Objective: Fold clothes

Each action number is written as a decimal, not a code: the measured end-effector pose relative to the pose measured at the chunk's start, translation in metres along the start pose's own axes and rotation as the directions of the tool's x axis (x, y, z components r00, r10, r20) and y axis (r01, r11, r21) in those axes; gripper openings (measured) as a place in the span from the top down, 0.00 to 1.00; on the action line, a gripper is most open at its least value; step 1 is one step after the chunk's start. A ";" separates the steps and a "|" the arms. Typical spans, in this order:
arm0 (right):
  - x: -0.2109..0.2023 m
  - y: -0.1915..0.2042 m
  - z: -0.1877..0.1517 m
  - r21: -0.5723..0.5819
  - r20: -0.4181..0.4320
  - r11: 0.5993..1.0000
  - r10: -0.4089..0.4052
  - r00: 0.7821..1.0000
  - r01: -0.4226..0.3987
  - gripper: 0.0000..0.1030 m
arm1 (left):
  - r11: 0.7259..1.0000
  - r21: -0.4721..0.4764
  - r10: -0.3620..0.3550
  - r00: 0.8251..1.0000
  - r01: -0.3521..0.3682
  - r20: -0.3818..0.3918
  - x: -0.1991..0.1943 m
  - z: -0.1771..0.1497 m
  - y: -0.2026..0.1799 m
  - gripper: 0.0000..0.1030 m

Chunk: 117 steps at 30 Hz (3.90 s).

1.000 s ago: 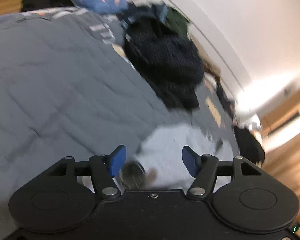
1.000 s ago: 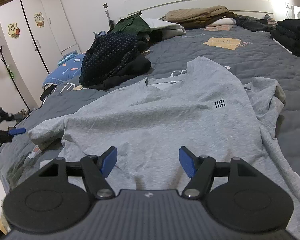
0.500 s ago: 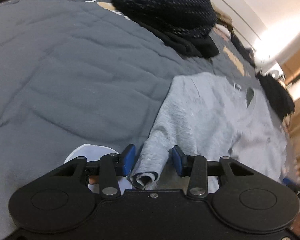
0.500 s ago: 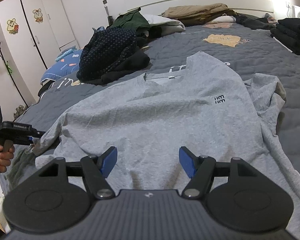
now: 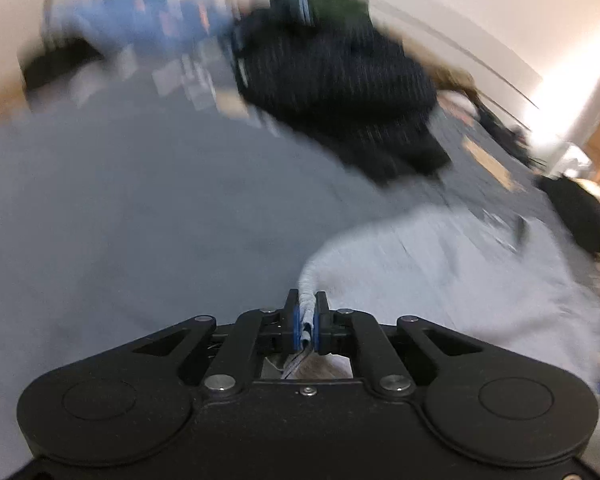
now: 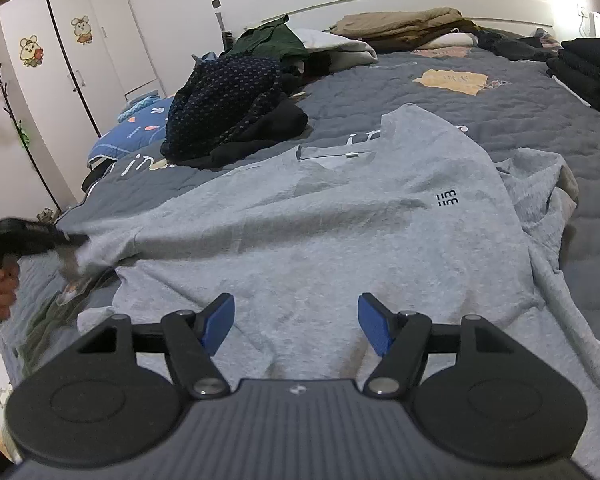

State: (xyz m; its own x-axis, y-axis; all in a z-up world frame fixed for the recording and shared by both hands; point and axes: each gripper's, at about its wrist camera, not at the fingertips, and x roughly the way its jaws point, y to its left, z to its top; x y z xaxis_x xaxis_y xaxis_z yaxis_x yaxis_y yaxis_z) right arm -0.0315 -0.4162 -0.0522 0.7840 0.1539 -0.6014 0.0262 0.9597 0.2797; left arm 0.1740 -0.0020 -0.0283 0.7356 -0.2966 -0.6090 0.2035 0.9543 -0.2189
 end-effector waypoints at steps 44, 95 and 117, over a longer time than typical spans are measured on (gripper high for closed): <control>-0.010 0.007 0.004 -0.002 0.018 0.999 0.054 0.998 -0.054 0.35 | 0.844 0.518 0.166 0.986 -0.136 -0.012 0.011 -0.078 -0.036 0.57; -0.178 -0.049 -0.104 0.166 0.084 0.940 -0.315 0.946 0.298 0.35 | 0.967 0.080 -0.212 0.939 0.242 -0.270 -0.143 -0.178 -0.088 0.57; -0.183 -0.088 -0.148 0.173 -0.142 0.923 -0.321 0.936 0.343 0.35 | 0.978 0.029 -0.170 0.873 0.205 -0.456 -0.130 -0.215 -0.105 0.92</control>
State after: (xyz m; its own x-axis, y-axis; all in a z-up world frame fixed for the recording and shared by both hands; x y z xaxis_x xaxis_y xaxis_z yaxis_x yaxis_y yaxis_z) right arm -0.2692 -0.4942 -0.0771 0.6377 -0.1308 -0.7591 0.4001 0.8983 0.1814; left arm -0.0816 -0.0718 -0.0900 0.3131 -0.4378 -0.8428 0.3687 0.8738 -0.3169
